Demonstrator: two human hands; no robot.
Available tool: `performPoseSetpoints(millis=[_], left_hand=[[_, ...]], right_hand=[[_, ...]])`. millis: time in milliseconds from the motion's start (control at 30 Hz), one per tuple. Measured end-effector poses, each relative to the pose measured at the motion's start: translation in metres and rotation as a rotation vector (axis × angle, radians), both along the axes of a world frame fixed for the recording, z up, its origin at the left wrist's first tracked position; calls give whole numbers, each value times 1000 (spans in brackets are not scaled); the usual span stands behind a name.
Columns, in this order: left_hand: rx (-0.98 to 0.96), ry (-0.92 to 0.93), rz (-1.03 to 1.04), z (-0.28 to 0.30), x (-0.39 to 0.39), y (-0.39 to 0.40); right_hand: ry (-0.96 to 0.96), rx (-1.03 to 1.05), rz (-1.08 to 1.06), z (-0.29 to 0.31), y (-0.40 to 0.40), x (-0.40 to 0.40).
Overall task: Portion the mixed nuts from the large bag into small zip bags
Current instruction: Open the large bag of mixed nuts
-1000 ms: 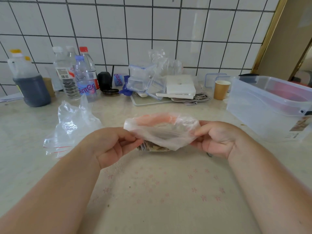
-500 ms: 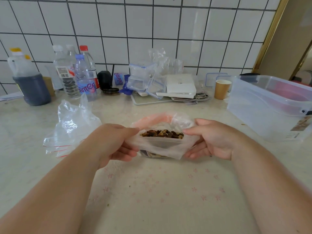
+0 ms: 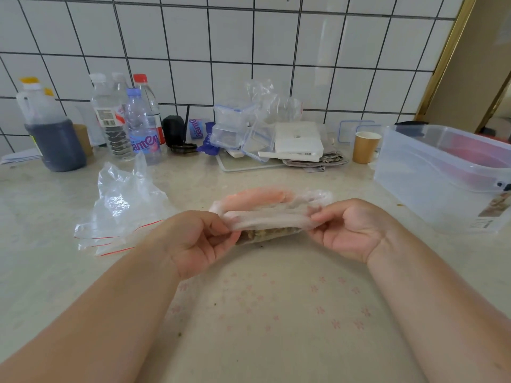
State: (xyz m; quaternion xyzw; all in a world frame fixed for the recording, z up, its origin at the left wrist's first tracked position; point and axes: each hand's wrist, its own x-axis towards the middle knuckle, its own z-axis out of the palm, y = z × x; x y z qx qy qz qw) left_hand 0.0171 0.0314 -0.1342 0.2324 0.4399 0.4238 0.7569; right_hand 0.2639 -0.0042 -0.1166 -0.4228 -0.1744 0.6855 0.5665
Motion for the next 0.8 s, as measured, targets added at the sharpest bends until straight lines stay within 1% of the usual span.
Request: performPoseSetpoints(millis=[67, 100, 133, 167, 267, 333, 367, 400, 433, 467, 500, 567, 600, 633, 733, 800], left_hand=[[-27, 28, 12, -1, -2, 2], [-24, 77, 1, -1, -3, 3], [-4, 155, -17, -1, -4, 3], [36, 253, -39, 0, -3, 3], [222, 627, -72, 1, 1, -1], [369, 928, -69, 1, 0, -2], [417, 1047, -67, 2, -1, -3], [448, 1132, -62, 3, -2, -3], [473, 1193, -53, 5, -4, -2], [497, 1242, -43, 7, -4, -2], [524, 1284, -32, 8, -5, -2], [591, 1331, 7, 7, -4, -1], [620, 1347, 18, 6, -3, -2], [643, 1368, 11, 4, -2, -3], [689, 1452, -44, 0, 3, -5], [690, 1459, -63, -1, 6, -3]], right_hand=[[13, -39, -52, -5, 4, 1], [-12, -42, -52, -7, 5, 0], [-79, -35, -40, -8, 4, -1], [-188, -29, -19, -8, 3, -4], [-665, 15, 12, -8, 0, -5], [-1101, -15, 19, -7, -3, -4], [-1332, -52, 66, -4, -6, -6], [-1500, -88, 122, -2, -7, -6], [-1577, -114, 144, 0, -7, -5], [-1574, -106, 140, 1, -6, -3], [-1500, -81, 117, 3, -5, 0], [-1275, -49, 50, 6, -3, 5], [-1224, -45, 15, 7, -2, 6], [-1255, -44, -13, 7, -2, 6], [-1544, 15, -71, -1, 0, 2], [-1649, 40, -87, -8, 3, -1]])
